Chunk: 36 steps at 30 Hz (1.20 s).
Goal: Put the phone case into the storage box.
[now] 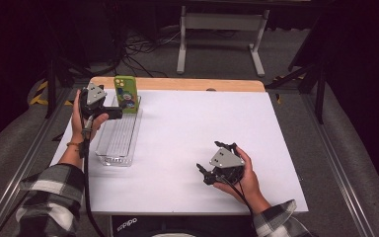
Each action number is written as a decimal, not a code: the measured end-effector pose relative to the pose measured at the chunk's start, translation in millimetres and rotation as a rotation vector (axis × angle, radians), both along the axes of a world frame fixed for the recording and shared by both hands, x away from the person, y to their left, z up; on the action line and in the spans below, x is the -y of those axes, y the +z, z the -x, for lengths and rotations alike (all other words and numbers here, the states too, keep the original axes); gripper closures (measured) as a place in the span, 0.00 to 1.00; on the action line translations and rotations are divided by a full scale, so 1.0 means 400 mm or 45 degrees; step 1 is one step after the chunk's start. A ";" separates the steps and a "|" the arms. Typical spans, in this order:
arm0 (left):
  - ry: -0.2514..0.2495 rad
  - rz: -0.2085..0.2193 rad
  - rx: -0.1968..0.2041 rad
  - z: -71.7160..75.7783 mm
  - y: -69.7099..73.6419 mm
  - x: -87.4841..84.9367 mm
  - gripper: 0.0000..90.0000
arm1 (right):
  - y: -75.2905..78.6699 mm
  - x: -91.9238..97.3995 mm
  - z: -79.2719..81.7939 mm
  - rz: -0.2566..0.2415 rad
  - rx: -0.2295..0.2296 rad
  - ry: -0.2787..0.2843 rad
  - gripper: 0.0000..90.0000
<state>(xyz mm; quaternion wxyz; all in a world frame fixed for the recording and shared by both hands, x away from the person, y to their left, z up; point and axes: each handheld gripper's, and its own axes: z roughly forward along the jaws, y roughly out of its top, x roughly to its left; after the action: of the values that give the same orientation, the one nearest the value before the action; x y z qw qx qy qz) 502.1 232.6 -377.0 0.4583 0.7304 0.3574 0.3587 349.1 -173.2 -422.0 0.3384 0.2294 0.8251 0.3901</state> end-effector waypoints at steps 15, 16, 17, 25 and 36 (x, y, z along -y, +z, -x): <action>-0.050 0.054 0.052 0.059 0.015 0.011 0.03 | 0.013 0.010 0.005 -0.034 0.040 -0.011 0.10; -0.051 0.046 0.060 0.063 0.016 0.010 0.03 | 0.013 0.010 0.005 -0.034 0.040 -0.011 0.10; -0.056 0.049 0.066 0.071 0.018 0.012 0.03 | 0.015 0.011 0.005 -0.038 0.044 -0.010 0.10; -0.090 0.053 0.086 0.096 0.020 0.023 0.03 | 0.019 0.014 0.008 -0.047 0.060 -0.011 0.10; -0.138 0.072 0.109 0.135 0.029 0.032 0.03 | 0.023 0.017 0.010 -0.059 0.075 -0.008 0.10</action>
<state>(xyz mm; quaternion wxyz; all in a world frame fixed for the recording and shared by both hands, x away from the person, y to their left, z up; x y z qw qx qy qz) 447.9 220.0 -365.5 0.5125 0.7193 0.3075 0.3540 345.1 -180.1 -412.9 0.3585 0.2280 0.8047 0.4146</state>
